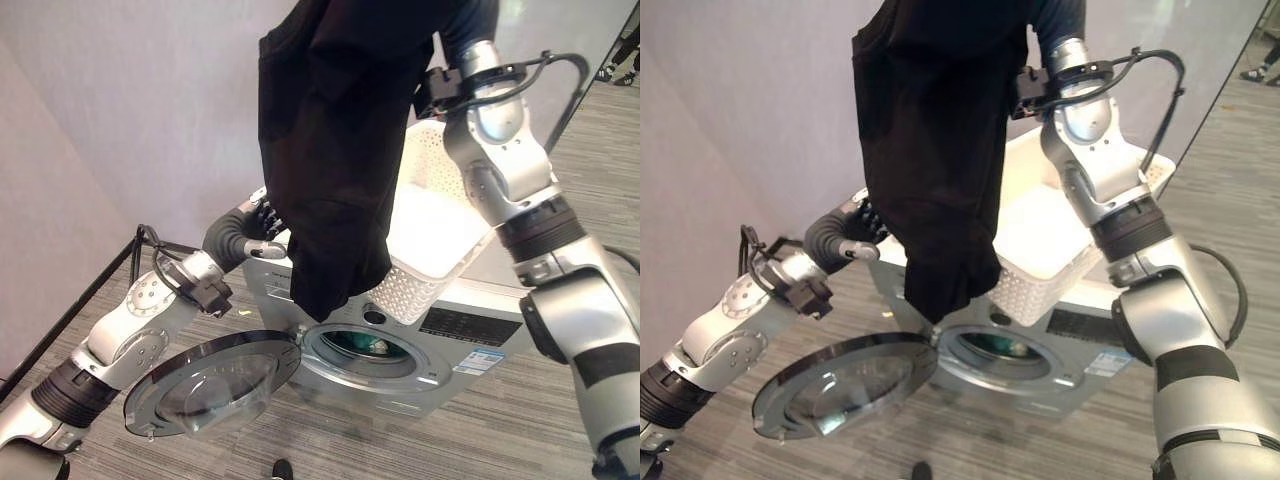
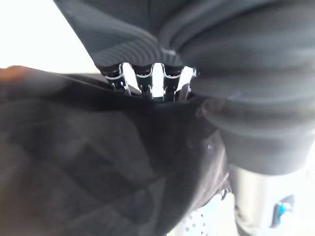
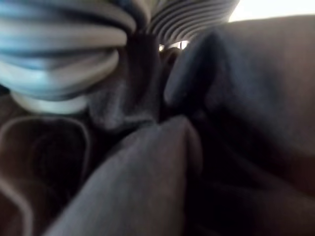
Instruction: Grab the laundry basket,head to the washer,open it,put in the laundry and shut it.
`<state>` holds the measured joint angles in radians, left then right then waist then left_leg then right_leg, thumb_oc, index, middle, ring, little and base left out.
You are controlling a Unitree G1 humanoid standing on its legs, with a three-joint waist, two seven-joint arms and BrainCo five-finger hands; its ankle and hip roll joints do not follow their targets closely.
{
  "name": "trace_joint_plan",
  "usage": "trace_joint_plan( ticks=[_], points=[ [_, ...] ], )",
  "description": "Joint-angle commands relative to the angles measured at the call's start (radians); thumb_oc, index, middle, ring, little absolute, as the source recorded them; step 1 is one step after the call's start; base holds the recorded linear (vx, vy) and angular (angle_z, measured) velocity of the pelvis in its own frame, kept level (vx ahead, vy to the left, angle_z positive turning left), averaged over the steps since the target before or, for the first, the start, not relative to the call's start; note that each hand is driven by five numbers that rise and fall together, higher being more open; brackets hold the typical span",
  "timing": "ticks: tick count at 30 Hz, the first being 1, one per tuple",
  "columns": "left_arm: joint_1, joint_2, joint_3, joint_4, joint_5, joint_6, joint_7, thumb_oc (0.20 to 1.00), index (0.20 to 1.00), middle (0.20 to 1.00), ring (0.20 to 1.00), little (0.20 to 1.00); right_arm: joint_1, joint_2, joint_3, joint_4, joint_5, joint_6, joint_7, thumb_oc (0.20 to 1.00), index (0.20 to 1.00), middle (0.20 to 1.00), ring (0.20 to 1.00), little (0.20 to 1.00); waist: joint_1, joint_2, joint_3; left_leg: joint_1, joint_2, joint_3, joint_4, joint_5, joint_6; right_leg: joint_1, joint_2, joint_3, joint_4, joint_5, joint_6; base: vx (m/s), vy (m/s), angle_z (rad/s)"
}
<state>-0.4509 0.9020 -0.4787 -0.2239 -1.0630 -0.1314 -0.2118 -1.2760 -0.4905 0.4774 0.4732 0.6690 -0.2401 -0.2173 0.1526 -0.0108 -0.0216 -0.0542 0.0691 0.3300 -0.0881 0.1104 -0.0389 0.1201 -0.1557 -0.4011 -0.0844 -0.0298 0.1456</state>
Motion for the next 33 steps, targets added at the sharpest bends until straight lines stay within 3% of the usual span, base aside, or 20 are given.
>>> trace_joint_plan(
  ticks=[1, 3, 7, 12, 15, 22, 24, 25, 30, 33],
  points=[
    [-0.065, -0.041, -0.022, -0.02, -0.037, -0.054, 0.009, 1.0, 1.0, 1.0, 1.0, 1.0, -0.161, -0.014, 0.007, 0.028, -0.027, -0.033, -0.017, 0.2, 0.2, 0.2, 0.2, 0.2, 0.017, -0.039, -0.035, 0.047, -0.011, -0.034, 0.001, -0.008, -0.049, -0.02, -0.008, 0.015, -0.003, 0.111, 0.016, 0.0, 0.016, 0.07],
    [-0.077, -0.119, -0.048, -0.014, -0.037, -0.052, 0.029, 1.0, 1.0, 1.0, 1.0, 1.0, -0.167, 0.017, 0.008, 0.037, -0.038, -0.027, -0.027, 0.2, 0.2, 0.2, 0.2, 0.2, 0.015, -0.04, -0.035, 0.046, -0.012, -0.036, 0.001, -0.009, -0.047, -0.02, -0.01, 0.017, -0.003, 0.111, 0.016, -0.01, 0.012, 0.07],
    [-0.1, -0.188, -0.095, -0.006, -0.044, -0.04, 0.037, 1.0, 1.0, 1.0, 1.0, 1.0, -0.161, 0.038, 0.02, 0.032, -0.087, -0.007, -0.036, 0.2, 0.2, 0.2, 0.2, 0.2, 0.009, -0.043, -0.032, 0.043, -0.012, -0.036, 0.001, -0.011, -0.043, -0.023, -0.012, 0.017, -0.003, 0.111, 0.014, 0.0, 0.0, 0.0],
    [-0.139, -0.228, -0.139, -0.029, -0.055, -0.036, 0.031, 1.0, 1.0, 1.0, 1.0, 1.0, -0.157, 0.043, 0.029, 0.074, -0.121, 0.003, -0.046, 0.2, 0.2, 0.2, 0.2, 0.2, 0.006, -0.049, -0.029, 0.043, -0.013, -0.033, 0.001, -0.013, -0.04, -0.028, -0.011, 0.025, -0.003, 0.113, 0.014, 0.0, 0.0, 0.0],
    [-0.165, -0.236, -0.153, -0.035, -0.067, -0.038, 0.034, 1.0, 1.0, 1.0, 1.0, 1.0, -0.134, 0.046, 0.062, 0.048, -0.14, 0.016, -0.018, 0.2, 0.2, 0.2, 0.2, 0.2, 0.0, -0.05, -0.025, 0.045, -0.01, -0.028, 0.001, -0.013, -0.041, -0.031, -0.01, 0.028, -0.003, 0.115, 0.013, 0.0, -0.001, -0.01],
    [-0.123, -0.184, -0.102, -0.151, -0.093, -0.063, -0.001, 1.0, 1.0, 1.0, 1.0, 1.0, -0.082, -0.063, 0.096, 0.084, -0.224, 0.035, 0.02, 0.2, 0.2, 0.2, 0.2, 0.2, 0.002, -0.046, -0.019, 0.058, -0.011, -0.015, 0.001, -0.021, -0.039, -0.032, -0.004, 0.042, -0.003, 0.112, 0.013, 0.01, -0.01, -0.07],
    [-0.106, -0.205, -0.071, -0.149, -0.088, -0.081, 0.013, 1.0, 1.0, 1.0, 1.0, 1.0, -0.052, -0.072, 0.087, 0.062, -0.219, 0.036, 0.031, 0.2, 0.2, 0.2, 0.2, 0.2, 0.003, -0.046, -0.018, 0.062, -0.01, -0.013, 0.001, -0.023, -0.038, -0.028, -0.004, 0.041, -0.003, 0.109, 0.013, 0.0, 0.002, -0.11],
    [-0.071, -0.255, -0.024, -0.135, -0.086, -0.093, 0.042, 1.0, 1.0, 1.0, 1.0, 1.0, 0.03, -0.087, 0.023, -0.031, -0.19, 0.015, 0.035, 0.2, 0.2, 0.2, 0.2, 0.2, 0.002, -0.042, -0.016, 0.067, -0.01, -0.011, 0.001, -0.024, -0.036, -0.026, -0.005, 0.044, -0.003, 0.105, 0.012, -0.01, 0.0, -0.09],
    [-0.075, -0.288, -0.022, -0.106, -0.124, -0.093, 0.058, 1.0, 1.0, 1.0, 1.0, 1.0, 0.139, -0.136, -0.015, -0.184, -0.186, 0.004, 0.074, 0.2, 0.2, 0.2, 0.2, 0.2, -0.004, -0.043, -0.01, 0.052, -0.006, -0.023, 0.001, -0.012, -0.041, -0.033, -0.004, 0.033, -0.003, 0.109, 0.011, -0.02, -0.008, 0.0],
    [-0.08, -0.398, -0.052, -0.066, -0.145, -0.081, 0.067, 1.0, 1.0, 1.0, 1.0, 1.0, 0.24, -0.078, -0.058, -0.26, -0.152, -0.008, 0.101, 0.2, 0.2, 0.2, 0.2, 0.2, -0.015, -0.047, -0.006, 0.05, -0.007, -0.026, 0.001, -0.016, -0.038, -0.032, -0.007, 0.028, -0.003, 0.111, 0.01, -0.02, -0.009, 0.09]
  ],
)
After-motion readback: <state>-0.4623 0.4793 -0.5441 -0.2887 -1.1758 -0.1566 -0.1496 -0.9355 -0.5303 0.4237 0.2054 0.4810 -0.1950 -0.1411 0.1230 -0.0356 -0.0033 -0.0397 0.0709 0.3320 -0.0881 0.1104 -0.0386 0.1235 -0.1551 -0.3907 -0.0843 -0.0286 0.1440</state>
